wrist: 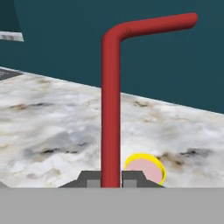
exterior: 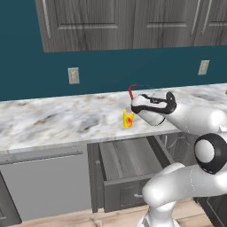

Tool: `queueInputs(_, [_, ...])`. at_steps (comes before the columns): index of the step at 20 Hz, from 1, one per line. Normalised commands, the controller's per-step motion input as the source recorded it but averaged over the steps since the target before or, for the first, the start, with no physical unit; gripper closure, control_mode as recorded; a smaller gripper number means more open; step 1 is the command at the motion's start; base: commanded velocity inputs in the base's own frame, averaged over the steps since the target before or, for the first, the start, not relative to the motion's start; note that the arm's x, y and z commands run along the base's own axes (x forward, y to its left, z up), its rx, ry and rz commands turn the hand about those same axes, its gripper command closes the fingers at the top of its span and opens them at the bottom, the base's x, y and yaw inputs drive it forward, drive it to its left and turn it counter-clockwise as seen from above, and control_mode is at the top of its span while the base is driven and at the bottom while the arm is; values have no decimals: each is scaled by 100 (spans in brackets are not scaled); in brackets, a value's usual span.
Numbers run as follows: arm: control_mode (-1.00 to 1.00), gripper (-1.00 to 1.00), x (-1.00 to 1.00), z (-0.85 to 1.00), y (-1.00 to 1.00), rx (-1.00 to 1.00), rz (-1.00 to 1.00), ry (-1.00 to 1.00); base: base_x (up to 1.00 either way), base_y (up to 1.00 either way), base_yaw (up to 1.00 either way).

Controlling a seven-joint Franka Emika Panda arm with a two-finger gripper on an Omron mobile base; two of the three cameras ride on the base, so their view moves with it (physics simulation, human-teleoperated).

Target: Pick up the straw from the left drawer and put it inside the smoothie cup.

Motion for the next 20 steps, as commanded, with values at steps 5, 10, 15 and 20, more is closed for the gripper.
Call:
queueInputs(5, [-100, 100, 29, 0, 0, 0, 17, 0, 0, 0, 0])
queueInputs(10, [-100, 100, 38, 0, 0, 0, 7, 0, 0, 0, 0])
queueInputs(15, [-100, 100, 33, 0, 1, 0, 0, 0, 0, 0, 0])
queueInputs(20, [-100, 100, 35, 0, 0, 1, 0, 2, 0, 0, 0])
